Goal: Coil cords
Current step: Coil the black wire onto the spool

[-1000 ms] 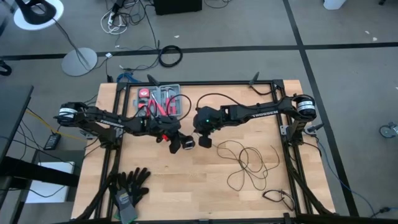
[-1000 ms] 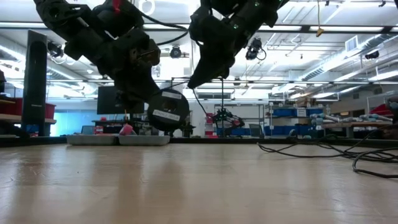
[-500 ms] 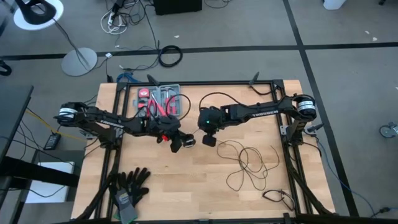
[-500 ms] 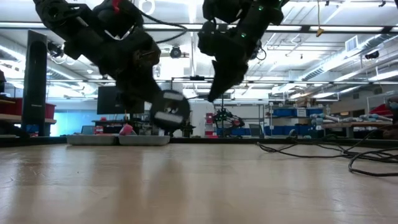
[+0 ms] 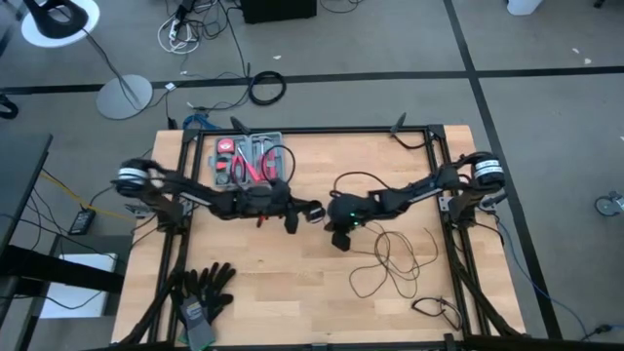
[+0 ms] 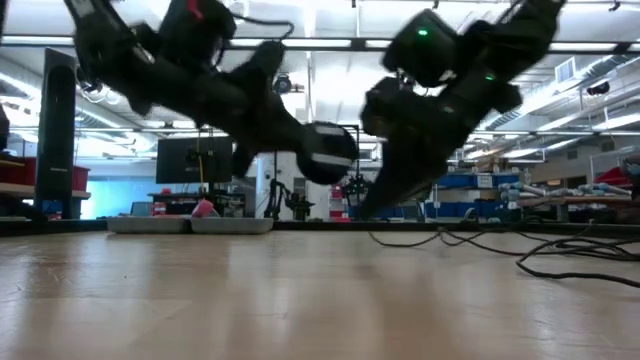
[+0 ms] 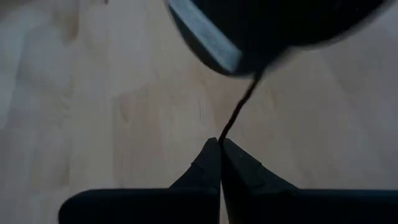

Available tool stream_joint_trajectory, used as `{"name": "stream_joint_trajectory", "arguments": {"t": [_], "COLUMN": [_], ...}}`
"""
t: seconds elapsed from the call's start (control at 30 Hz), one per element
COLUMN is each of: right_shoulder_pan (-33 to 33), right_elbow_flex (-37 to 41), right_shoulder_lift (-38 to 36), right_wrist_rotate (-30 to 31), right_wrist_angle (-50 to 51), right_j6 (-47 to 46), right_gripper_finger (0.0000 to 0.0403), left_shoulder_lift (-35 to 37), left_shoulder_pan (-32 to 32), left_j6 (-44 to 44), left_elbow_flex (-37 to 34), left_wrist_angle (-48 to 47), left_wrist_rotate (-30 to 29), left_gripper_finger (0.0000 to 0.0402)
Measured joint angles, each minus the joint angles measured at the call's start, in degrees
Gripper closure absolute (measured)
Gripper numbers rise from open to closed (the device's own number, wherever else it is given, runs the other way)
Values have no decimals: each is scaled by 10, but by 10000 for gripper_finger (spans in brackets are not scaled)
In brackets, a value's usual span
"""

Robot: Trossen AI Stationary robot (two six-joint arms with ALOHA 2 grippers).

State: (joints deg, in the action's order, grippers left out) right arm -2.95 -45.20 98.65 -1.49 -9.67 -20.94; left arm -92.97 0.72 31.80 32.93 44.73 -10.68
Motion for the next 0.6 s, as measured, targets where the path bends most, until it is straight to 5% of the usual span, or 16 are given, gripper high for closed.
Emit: {"name": "stream_joint_trajectory", "arguments": {"t": [0.2,0.4,0.6], "right_shoulder_pan": [7,35,37], "right_elbow_flex": [90,151,155], "right_shoulder_lift": [-87,-105,-91], "right_wrist_rotate": [35,43,63], "right_wrist_angle": [-47,-189,-194], "right_j6": [-16,-21,-49], "right_gripper_finger": [403,402,372], "left_shoulder_lift": [-126,-169,-138], "left_shoulder_pan": [19,50,68], "left_j6": [30,4,-37], "left_elbow_flex": [26,78,73], "left_wrist_angle": [184,182,126], "left_wrist_rotate": [0,19,23], "left_gripper_finger": [402,402,402]}}
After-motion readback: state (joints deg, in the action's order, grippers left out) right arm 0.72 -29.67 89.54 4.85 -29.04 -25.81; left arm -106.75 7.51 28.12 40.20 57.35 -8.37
